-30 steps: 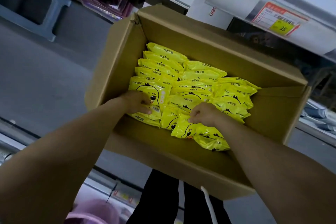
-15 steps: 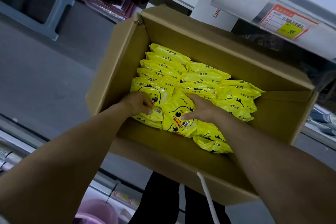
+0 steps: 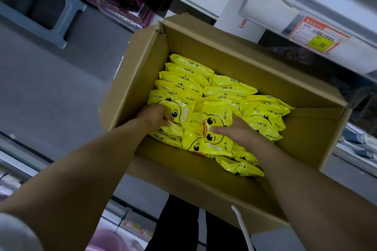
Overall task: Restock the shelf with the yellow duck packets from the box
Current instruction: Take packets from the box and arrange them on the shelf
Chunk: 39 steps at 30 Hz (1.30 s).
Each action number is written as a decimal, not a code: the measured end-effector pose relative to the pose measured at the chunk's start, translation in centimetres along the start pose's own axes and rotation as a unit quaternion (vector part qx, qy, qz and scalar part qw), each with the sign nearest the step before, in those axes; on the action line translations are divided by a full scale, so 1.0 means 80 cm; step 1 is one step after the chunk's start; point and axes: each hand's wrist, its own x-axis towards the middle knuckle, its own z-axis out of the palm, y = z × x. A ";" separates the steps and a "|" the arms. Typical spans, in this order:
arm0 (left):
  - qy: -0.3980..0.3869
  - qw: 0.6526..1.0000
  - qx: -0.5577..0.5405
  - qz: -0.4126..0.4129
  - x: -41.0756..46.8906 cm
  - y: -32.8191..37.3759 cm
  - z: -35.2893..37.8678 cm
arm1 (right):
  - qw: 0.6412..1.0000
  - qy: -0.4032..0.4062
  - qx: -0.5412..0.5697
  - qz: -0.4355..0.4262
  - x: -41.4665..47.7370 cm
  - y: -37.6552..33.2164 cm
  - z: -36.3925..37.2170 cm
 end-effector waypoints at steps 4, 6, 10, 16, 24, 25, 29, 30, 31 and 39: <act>-0.012 1.000 -0.005 0.027 -0.010 0.012 -0.021 | 0.999 0.013 -0.010 -0.040 -0.029 0.011 -0.012; -0.019 0.998 -0.002 0.051 -0.021 0.021 -0.038 | 0.998 0.042 -0.002 -0.041 -0.045 0.017 -0.019; -0.042 0.993 -0.022 0.104 -0.046 0.041 -0.071 | 0.993 0.113 0.030 -0.034 -0.084 0.020 -0.030; -0.042 0.986 -0.132 0.097 -0.095 0.104 -0.102 | 0.982 0.158 0.066 -0.077 -0.142 0.009 -0.056; -0.068 0.949 -0.307 0.032 -0.195 0.206 -0.123 | 0.964 0.210 0.091 -0.137 -0.254 0.014 -0.084; -0.094 0.942 -0.320 0.028 -0.210 0.216 -0.124 | 0.961 0.211 0.097 -0.149 -0.267 0.016 -0.089; -0.225 0.888 -0.392 0.083 -0.249 0.241 -0.124 | 0.945 0.242 0.128 -0.177 -0.312 0.029 -0.107; -0.238 0.883 -0.392 0.104 -0.257 0.247 -0.123 | 0.940 0.248 0.139 -0.190 -0.324 0.033 -0.111; -0.247 0.883 -0.380 0.119 -0.266 0.255 -0.121 | 0.936 0.253 0.150 -0.196 -0.333 0.039 -0.117; -0.152 0.934 -0.270 0.179 -0.374 0.381 -0.091 | 0.924 0.240 0.167 -0.247 -0.435 0.125 -0.182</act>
